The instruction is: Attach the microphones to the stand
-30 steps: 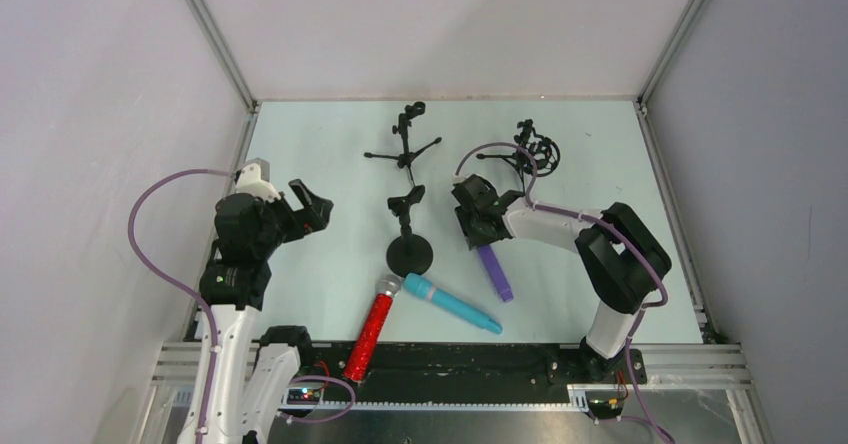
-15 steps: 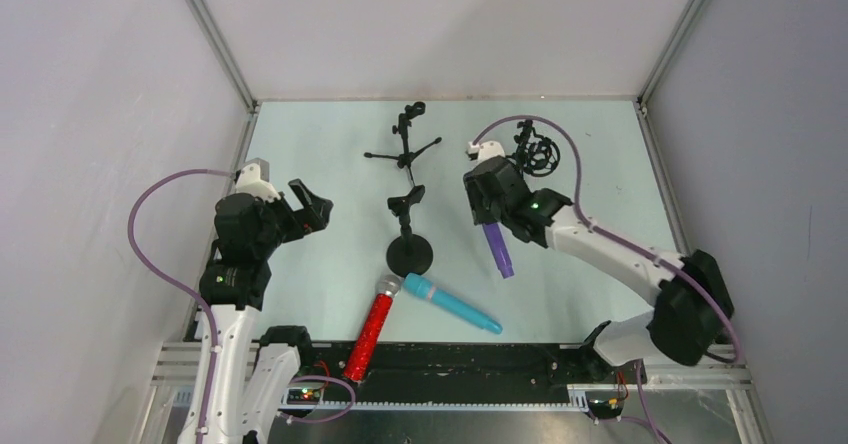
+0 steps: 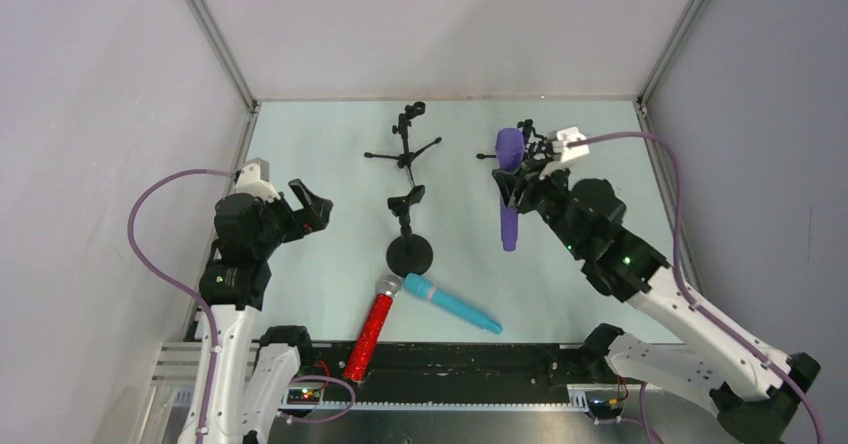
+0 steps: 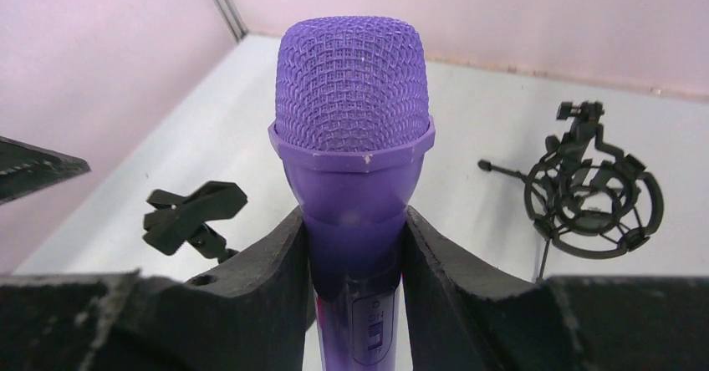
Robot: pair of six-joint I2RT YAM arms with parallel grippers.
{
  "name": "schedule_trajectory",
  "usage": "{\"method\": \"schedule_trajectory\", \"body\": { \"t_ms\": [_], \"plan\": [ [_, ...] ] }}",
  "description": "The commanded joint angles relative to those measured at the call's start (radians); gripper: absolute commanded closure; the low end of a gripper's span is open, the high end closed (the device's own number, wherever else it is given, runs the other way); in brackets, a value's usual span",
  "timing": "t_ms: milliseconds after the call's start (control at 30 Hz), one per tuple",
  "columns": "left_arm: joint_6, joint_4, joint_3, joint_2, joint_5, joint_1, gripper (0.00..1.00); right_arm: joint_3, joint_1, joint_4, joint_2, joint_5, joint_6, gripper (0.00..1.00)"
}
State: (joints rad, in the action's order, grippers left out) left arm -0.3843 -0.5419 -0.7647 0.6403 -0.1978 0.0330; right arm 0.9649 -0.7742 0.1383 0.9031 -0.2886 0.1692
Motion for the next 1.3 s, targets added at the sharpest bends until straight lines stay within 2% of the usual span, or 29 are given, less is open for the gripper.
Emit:
{"method": "schedule_trajectory", "body": {
  "t_ms": [0, 233, 733, 967, 1167, 1267],
  "plan": [
    [-0.008, 0.020, -0.001, -0.013, -0.033, 0.011, 0.02, -0.079, 0.009, -0.200, -0.112, 0.009, -0.022, 1.00],
    [-0.010, 0.030, 0.004, -0.015, -0.048, 0.011, 0.02, -0.112, 0.026, -0.212, -0.173, 0.005, -0.018, 1.00],
    [-0.010, 0.094, -0.006, 0.042, -0.101, 0.011, 0.02, -0.112, 0.045, -0.198, -0.123, 0.026, -0.006, 1.00],
    [-0.023, 0.094, -0.081, 0.093, -0.115, 0.003, 0.02, -0.112, 0.074, -0.187, -0.108, 0.029, 0.036, 1.00],
    [-0.022, 0.094, -0.150, 0.141, -0.071, -0.024, 0.02, -0.112, 0.110, -0.164, -0.106, 0.057, 0.068, 1.00],
    [-0.031, 0.093, -0.184, 0.160, -0.034, -0.083, 0.02, -0.112, 0.130, -0.149, -0.101, 0.074, 0.079, 1.00]
  ]
}}
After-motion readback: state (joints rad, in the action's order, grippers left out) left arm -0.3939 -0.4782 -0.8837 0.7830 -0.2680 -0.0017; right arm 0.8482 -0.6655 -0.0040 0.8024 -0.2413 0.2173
